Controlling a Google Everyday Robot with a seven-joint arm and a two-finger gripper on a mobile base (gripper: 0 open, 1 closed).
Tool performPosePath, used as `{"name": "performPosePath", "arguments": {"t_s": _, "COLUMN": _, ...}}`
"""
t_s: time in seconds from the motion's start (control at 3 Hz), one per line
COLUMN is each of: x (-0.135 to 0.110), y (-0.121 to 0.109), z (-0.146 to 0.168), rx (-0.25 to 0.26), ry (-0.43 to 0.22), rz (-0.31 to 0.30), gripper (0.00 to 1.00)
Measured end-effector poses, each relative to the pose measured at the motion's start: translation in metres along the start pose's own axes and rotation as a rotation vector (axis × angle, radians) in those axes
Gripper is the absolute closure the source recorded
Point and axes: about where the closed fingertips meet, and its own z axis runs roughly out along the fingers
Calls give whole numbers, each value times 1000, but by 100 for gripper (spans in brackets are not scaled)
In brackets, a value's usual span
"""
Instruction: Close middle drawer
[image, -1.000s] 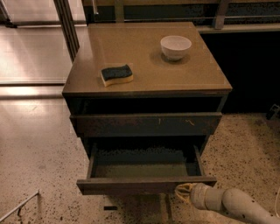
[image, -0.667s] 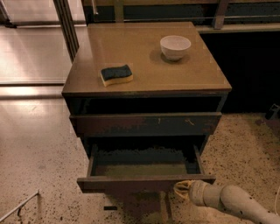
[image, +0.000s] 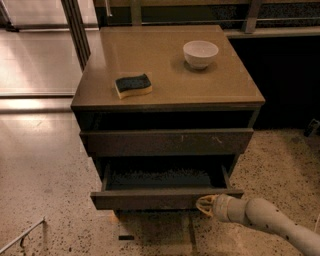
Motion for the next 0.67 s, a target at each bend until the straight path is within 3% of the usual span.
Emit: {"name": "performPosePath", "arguments": {"t_s": 0.67, "x": 8, "y": -39, "z": 40, "rx": -23, "ry": 16, "rz": 12, "gripper": 100}}
